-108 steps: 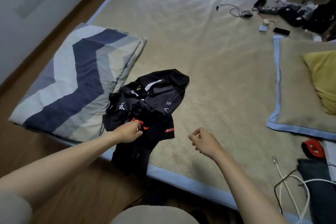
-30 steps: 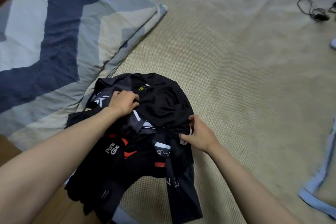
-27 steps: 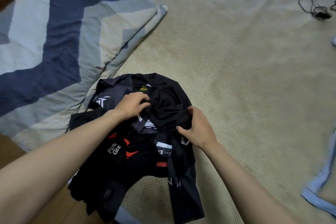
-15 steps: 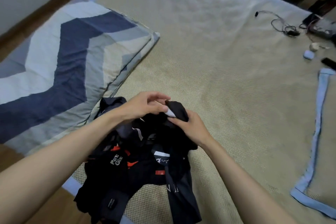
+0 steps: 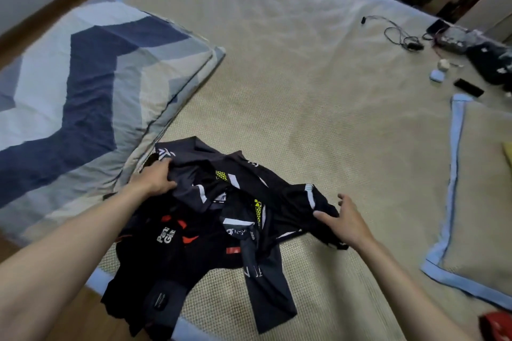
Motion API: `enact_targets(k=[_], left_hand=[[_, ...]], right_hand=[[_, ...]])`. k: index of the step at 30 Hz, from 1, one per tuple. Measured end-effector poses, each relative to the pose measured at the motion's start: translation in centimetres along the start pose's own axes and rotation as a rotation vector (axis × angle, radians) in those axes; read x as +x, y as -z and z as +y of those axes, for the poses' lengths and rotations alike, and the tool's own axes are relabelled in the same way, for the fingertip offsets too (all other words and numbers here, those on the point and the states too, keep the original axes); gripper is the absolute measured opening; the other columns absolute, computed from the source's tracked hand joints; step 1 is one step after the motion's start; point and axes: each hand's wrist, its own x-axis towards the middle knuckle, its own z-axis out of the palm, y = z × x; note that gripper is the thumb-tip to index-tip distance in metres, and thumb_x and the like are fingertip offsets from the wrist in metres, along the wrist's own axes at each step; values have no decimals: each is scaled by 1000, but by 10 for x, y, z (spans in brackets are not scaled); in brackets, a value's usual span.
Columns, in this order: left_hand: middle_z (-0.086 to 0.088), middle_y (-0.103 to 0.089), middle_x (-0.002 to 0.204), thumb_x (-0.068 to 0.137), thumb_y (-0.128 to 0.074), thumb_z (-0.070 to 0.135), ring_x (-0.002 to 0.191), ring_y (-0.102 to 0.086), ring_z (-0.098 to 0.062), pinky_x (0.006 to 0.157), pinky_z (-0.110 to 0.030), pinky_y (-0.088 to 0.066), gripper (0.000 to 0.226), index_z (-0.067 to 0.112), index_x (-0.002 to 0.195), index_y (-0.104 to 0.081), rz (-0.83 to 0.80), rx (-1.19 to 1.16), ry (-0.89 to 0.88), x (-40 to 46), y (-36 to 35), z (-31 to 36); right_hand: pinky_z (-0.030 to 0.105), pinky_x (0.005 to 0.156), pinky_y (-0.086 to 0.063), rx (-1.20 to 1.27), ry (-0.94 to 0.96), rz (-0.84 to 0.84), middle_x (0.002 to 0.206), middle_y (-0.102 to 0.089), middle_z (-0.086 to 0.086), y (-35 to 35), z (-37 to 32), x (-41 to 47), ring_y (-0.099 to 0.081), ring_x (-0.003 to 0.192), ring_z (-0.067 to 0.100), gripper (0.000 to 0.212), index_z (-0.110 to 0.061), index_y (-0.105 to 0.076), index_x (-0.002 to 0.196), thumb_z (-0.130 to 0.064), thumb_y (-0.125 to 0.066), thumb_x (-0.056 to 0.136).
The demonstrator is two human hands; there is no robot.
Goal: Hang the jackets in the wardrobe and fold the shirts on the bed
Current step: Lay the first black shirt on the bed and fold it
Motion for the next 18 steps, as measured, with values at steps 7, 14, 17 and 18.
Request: enact_targets(k=[7,14,17,18], left_hand=[[-24,-56,136,88,-67,47,128,-52,-42,103,-48,-44,65,5,134,-49,283,-187,187,19,-23,-2],[-11,-73,101,89,-72,17,98,-67,-29,88,-35,-51,11,11,98,-71,359,-413,-43,20,-8,2],[1,-69,94,92,-69,10,85,-65,-5,86,-29,-48,9,17,95,-66,274,-627,-251,1,12,25],[4,-66,90,93,-68,6,79,-62,5,83,-24,-46,14,18,94,-62,187,-735,-308,-7,18,34]], right_hand=[[28,108,-39,-87,215,-182,146,-53,2,-76,-67,3,-52,135,19,72,-11,-39,150,-34,-75,91],[33,112,-38,-151,295,-239,156,-45,4,-119,-112,28,-45,142,21,79,-13,-33,154,-41,-72,92],[33,114,-36,-146,342,-214,156,-45,4,-131,-130,41,-44,143,20,78,-14,-33,155,-39,-72,92],[32,114,-36,-119,371,-210,155,-46,3,-134,-138,45,-44,143,20,78,-15,-33,154,-37,-73,91]])
